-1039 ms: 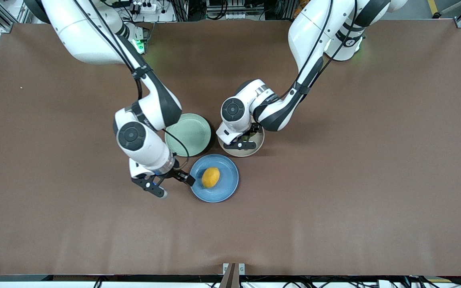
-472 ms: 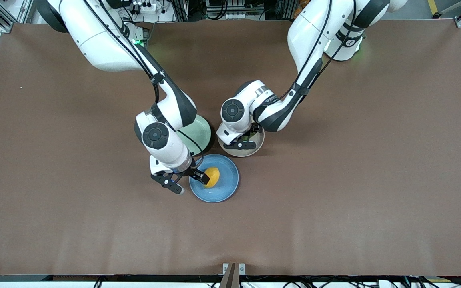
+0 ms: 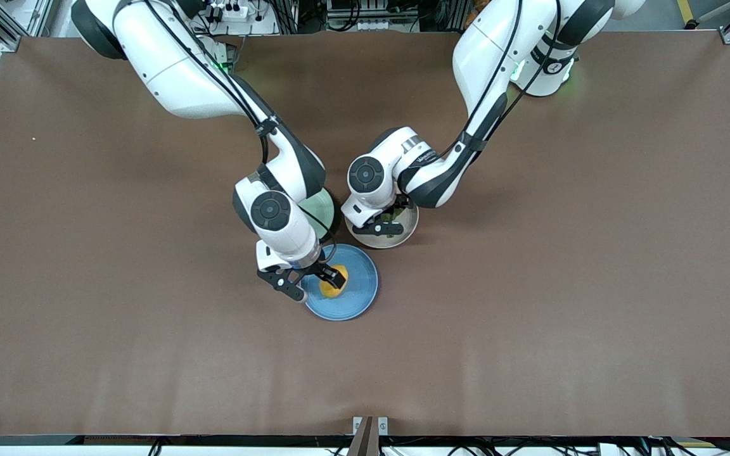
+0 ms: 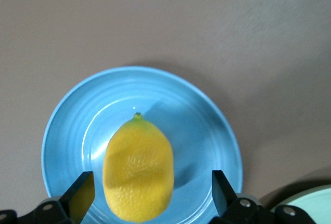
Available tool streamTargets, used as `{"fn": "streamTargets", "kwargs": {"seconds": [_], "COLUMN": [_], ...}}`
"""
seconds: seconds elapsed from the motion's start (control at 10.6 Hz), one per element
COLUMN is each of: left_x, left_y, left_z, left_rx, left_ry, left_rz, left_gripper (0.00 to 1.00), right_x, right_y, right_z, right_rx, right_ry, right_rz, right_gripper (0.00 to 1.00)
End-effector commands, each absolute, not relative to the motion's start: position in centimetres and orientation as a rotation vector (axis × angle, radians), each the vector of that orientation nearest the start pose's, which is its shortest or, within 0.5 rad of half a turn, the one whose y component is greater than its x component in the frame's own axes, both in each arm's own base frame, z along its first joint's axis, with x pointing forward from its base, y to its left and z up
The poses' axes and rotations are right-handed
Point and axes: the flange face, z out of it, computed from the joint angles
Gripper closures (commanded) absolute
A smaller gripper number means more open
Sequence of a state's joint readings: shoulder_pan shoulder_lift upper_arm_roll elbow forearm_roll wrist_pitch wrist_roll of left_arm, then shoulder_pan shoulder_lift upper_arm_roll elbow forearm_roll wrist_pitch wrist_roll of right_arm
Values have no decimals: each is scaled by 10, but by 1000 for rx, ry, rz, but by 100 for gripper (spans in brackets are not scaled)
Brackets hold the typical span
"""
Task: Pick lemon and lettuce from blue and beige plates
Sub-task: 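Lower onto the lettuce with the left gripper while the right gripper grasps the lemon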
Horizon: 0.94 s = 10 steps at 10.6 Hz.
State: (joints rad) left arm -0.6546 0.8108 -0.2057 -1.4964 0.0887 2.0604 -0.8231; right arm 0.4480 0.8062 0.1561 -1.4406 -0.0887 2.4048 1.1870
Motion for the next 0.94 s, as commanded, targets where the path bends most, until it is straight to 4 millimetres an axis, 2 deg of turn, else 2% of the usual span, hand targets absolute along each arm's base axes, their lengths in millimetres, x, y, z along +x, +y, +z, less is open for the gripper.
{"fn": "streamTargets", "kwargs": {"seconds": [0.0,0.09,0.28,0.47,0.57,0.76,0.85], "left_x": [466,466,465,464,464,466,466], "left_y": [-508,-507,-507,-508,-508,-509,-509], "left_z": [178,178,175,174,175,184,190], "left_rx": [-3009,-3009,-3006,-3002,-3000,-3001,-3004], "left_ry": [38,34,33,-20,-20,-22,-25], "left_rz": [300,300,305,300,301,295,289], "left_gripper": [0,12,45,89,100,100,100], "right_x": [630,630,629,628,628,630,632], "right_y": [416,419,421,422,422,420,416], "right_z": [222,220,208,198,197,197,197], "right_rx": [-2836,-2827,-2828,-2829,-2837,-2834,-2832], "right_ry": [866,860,836,826,816,822,832], "right_rz": [-143,-151,-177,-186,-194,-191,-184], "right_gripper": [0,0,0,0,20,77,100]}}
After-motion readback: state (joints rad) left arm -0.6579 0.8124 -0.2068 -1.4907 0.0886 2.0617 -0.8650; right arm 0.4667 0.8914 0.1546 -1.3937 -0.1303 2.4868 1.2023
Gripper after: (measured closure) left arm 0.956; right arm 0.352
